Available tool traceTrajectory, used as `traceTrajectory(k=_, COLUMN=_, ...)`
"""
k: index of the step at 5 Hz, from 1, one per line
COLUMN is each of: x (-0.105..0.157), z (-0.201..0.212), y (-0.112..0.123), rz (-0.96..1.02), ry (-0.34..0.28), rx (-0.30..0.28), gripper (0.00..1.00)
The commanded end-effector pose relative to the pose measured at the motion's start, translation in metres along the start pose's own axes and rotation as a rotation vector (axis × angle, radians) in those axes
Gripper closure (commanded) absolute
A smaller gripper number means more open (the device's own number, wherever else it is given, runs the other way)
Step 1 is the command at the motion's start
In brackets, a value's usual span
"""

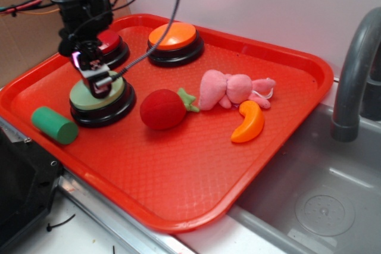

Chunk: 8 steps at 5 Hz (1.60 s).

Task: Push the green button.

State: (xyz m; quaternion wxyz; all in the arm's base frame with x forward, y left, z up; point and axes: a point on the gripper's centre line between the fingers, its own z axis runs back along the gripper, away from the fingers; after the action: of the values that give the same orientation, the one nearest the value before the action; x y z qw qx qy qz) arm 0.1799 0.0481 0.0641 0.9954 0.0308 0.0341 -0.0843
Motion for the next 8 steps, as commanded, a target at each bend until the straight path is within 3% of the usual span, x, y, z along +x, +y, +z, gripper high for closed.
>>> traceTrajectory(k=1, x=0.001, z=0.048, y=0.015, rz=0.013, ry=-0.06, rx=-0.01, gripper=0.0)
traceTrajectory(k=4, x=-0.002, z=0.066, y=0.012, rz=0.023, ry=-0.061, rx=-0.014, gripper=0.0)
traceTrajectory(k=8, x=-0.014, z=0.094, y=0.012, rz=0.065, ry=-0.08, rx=0.027, gripper=0.0)
